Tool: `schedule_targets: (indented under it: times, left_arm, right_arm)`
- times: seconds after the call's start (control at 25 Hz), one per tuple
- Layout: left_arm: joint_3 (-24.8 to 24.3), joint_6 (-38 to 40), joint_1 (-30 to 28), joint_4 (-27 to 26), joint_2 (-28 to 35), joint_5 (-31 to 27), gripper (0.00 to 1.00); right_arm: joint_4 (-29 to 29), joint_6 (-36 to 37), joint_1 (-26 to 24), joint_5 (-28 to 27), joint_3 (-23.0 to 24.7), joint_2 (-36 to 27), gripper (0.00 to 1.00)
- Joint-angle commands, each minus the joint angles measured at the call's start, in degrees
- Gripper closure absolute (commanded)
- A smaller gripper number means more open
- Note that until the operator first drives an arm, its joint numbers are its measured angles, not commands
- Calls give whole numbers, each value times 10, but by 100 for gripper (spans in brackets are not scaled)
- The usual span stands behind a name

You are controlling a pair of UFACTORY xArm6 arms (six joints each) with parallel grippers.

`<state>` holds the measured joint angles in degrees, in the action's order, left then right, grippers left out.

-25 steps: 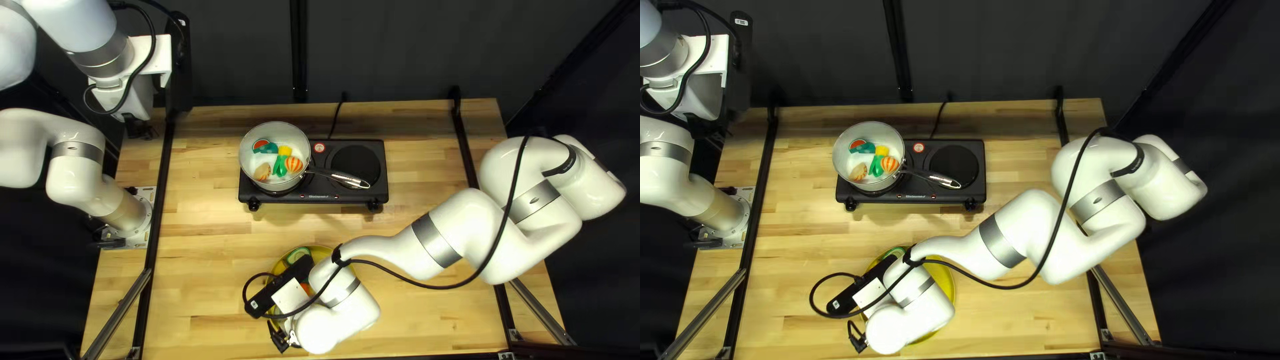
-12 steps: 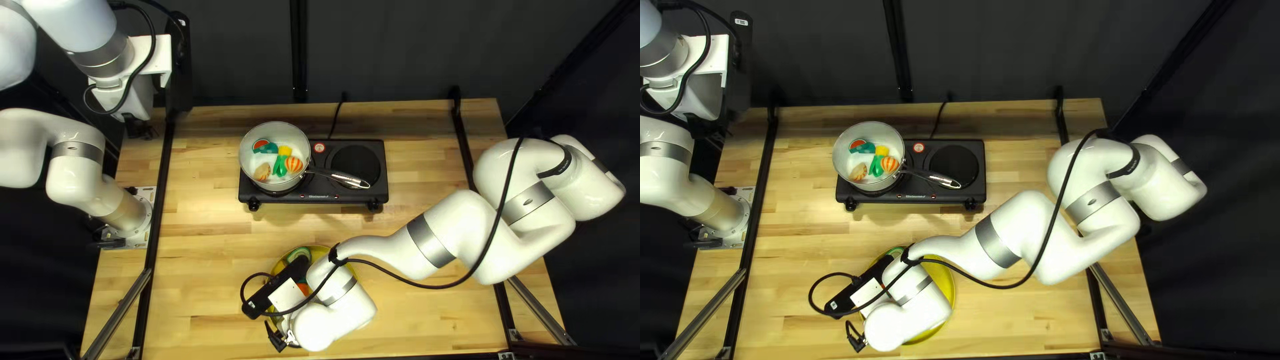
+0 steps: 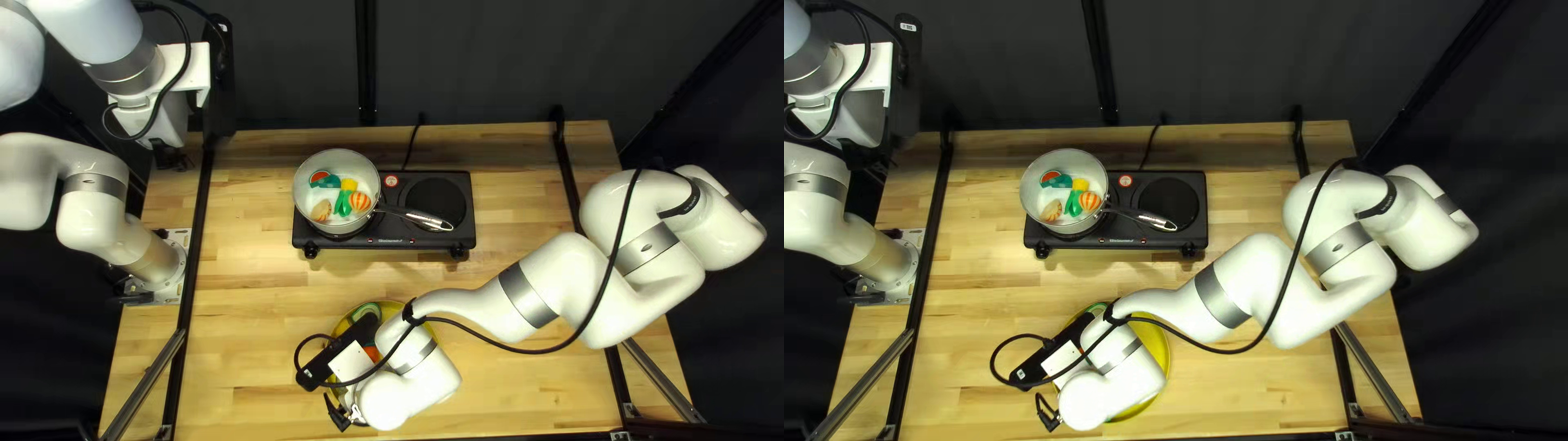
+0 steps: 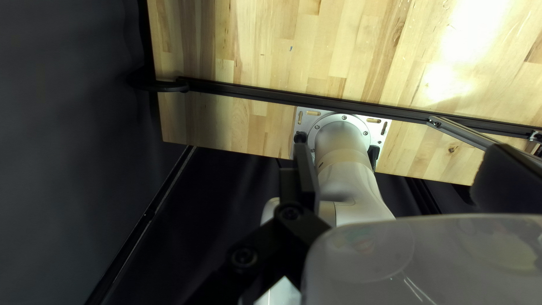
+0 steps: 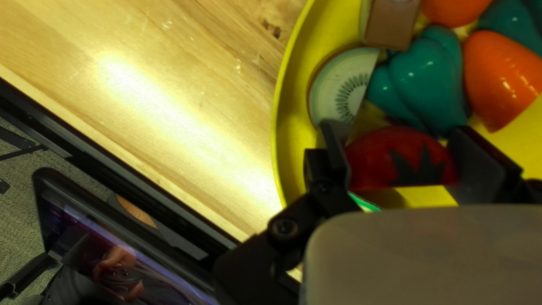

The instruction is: Pick up a pot and place it onto the stove surface, add food to pot

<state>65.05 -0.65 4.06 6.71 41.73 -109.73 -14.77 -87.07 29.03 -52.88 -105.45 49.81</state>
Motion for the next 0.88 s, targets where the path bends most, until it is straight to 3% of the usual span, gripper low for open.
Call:
schedule_targets:
  times: [0.04,0.28,0.48,0.76,0.88]
  left_arm:
    - [0,0,0,0,0,0,0]
    - [0,0,0,0,0,0,0]
    - [0,0,0,0,0,0,0]
    - [0,0,0,0,0,0,0]
    - [0,0,0,0,0,0,0]
  right_arm:
    - [-2,26,-23,-26,49,-72,100]
    - [5,95,-78,-83,106,-194,100]
    - [12,169,-146,-84,147,-256,100]
    - [31,274,-255,-84,148,-285,100]
    - [36,308,-291,-96,115,-269,100]
